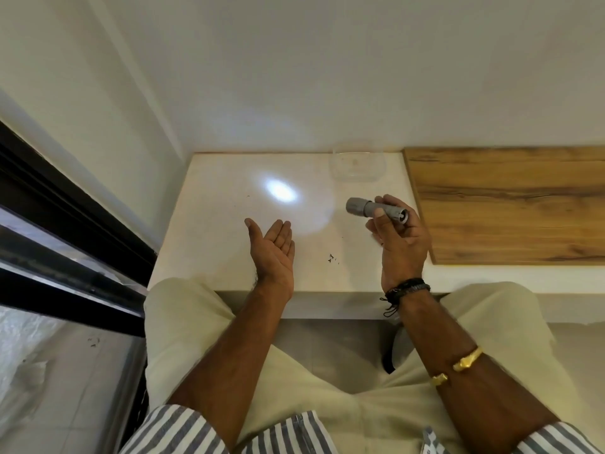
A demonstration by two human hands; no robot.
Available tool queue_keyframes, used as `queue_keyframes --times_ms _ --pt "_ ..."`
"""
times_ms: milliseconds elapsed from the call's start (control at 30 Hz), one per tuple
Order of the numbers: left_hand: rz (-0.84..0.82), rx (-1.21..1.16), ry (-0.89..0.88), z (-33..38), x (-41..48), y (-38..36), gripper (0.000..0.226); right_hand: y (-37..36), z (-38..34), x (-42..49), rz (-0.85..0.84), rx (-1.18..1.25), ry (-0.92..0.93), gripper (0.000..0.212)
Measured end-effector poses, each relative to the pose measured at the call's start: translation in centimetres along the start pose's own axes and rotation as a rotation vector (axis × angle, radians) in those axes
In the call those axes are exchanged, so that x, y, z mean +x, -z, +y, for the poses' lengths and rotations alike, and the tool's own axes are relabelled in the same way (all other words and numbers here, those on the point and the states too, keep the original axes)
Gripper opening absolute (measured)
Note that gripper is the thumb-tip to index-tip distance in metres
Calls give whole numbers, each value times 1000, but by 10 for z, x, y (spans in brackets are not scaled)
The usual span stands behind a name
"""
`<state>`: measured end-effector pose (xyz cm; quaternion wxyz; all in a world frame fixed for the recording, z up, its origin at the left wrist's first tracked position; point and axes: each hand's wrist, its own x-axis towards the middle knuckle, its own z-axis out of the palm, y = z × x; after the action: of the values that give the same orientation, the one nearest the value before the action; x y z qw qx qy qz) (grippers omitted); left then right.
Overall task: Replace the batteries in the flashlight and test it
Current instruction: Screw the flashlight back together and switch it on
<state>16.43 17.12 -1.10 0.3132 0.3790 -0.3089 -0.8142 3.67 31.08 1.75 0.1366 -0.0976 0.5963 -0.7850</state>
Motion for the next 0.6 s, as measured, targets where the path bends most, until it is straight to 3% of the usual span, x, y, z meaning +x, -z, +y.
queue_keyframes --times_ms 167,267,400,600 --pt "-7 -11 19 2 2 1 91 4 5 3 190 66 -189 9" --pt "-27 1 40 0 -1 -2 91 13 8 7 233 249 -329 14" --pt "-88 21 88 -4 -5 -7 94 15 10 11 165 509 -445 24" --pt "-174 -17 176 -5 -8 -10 97 7 6 8 33 727 -510 17"
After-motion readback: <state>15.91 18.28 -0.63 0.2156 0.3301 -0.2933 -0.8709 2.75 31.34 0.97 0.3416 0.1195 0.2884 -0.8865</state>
